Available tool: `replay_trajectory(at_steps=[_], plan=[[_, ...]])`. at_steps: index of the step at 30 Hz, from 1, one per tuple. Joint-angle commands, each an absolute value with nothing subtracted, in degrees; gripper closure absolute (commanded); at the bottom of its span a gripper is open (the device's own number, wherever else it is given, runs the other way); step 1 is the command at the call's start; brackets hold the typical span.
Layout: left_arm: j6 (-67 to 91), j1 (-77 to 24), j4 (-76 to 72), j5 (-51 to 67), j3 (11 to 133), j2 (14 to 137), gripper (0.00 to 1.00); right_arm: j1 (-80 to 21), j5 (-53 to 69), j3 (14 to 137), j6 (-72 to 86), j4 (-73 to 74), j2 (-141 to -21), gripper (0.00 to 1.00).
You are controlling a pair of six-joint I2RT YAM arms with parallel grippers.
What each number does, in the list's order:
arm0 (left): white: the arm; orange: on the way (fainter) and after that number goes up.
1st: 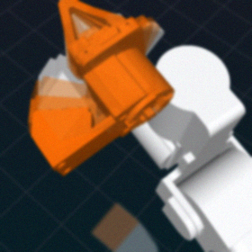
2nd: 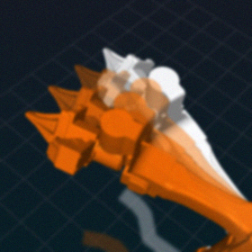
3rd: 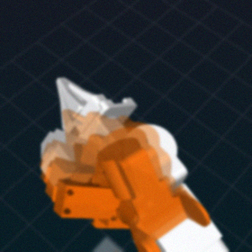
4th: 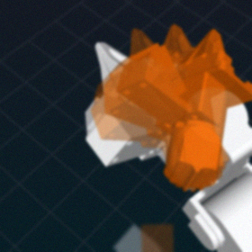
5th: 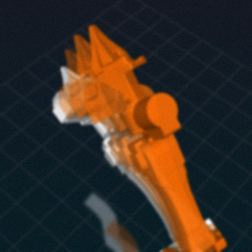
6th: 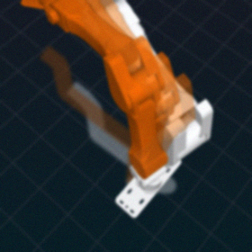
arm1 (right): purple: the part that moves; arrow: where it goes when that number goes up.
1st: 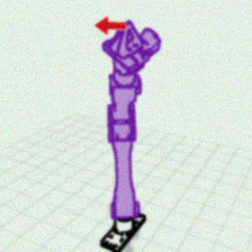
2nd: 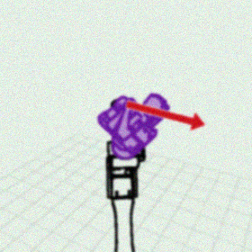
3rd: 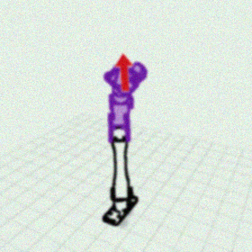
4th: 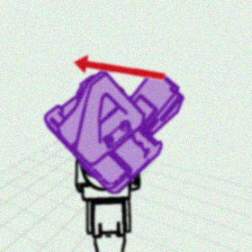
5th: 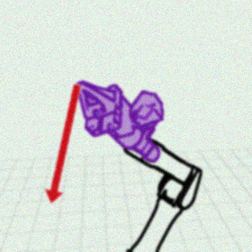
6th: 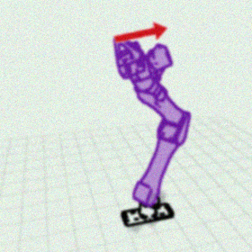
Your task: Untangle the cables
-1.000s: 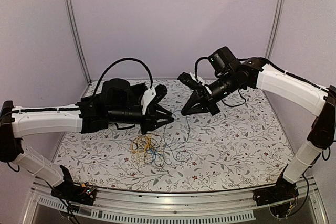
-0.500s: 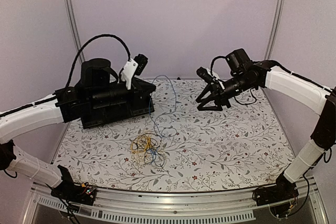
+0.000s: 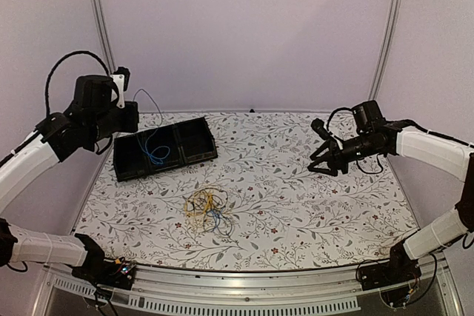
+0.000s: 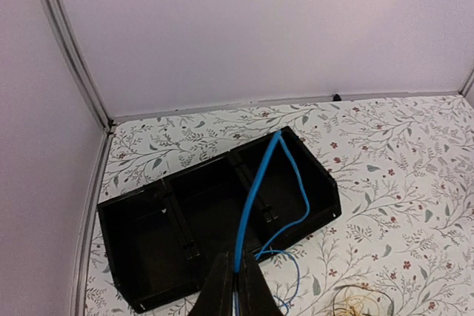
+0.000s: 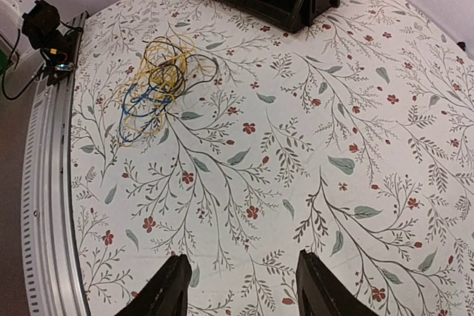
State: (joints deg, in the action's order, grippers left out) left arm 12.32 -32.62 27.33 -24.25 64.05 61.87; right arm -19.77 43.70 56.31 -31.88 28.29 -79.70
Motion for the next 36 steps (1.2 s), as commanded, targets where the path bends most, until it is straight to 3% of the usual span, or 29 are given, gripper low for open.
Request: replay_trajectory(at_steps=[1, 19, 36], plan=[[16.88, -26.52, 31.45, -29.86, 60.67, 59.54, 1.0, -19.29, 39.17, 55.46, -30.58, 21.78, -79.48, 0.47], [9.59, -7.63, 19.22, -27.67, 59.01, 71.52, 1.0, -19.25, 39.69, 55.21, -32.67, 22.76, -83.44, 0.47], [14.76, -4.31, 11.08, -20.08, 56.81, 84.24, 1.0, -19.26, 39.59, 55.69, -33.85, 23.74, -84.26, 0.47]])
